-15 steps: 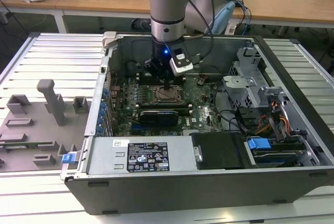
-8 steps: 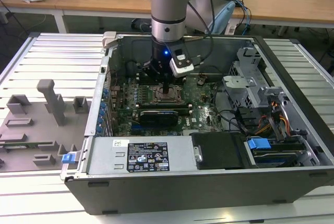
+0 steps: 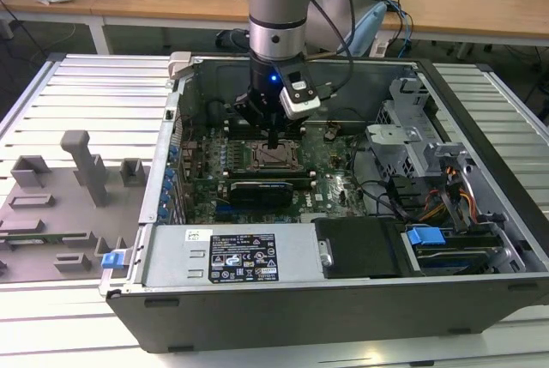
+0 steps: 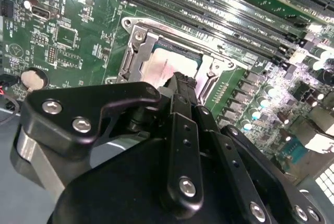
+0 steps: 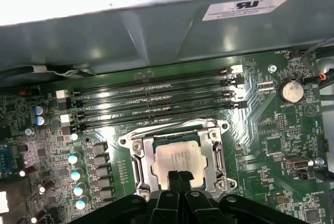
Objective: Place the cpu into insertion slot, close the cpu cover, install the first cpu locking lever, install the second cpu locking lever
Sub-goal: 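Install the first cpu locking lever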
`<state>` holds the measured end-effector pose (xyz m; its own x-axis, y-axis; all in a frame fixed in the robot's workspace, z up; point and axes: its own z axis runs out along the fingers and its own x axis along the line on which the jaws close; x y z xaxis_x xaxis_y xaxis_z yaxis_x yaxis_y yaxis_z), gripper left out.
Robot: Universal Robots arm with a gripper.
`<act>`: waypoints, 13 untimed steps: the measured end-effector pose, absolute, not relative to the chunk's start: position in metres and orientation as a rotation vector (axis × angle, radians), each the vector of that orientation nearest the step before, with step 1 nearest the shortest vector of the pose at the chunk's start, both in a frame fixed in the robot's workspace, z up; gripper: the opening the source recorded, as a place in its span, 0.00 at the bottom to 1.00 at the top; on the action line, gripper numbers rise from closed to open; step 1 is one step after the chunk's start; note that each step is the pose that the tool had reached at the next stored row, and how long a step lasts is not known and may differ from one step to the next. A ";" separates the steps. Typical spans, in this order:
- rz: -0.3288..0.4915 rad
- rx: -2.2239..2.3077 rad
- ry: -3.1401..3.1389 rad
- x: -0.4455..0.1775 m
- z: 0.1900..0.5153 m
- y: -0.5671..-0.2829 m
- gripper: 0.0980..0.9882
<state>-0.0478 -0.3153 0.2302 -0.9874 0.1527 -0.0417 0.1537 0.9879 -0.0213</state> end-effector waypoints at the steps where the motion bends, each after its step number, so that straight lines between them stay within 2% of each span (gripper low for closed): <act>1: -0.038 0.238 3.092 -0.048 0.230 -0.315 0.01; 13: -0.050 -0.027 3.102 -0.045 0.229 -0.318 0.01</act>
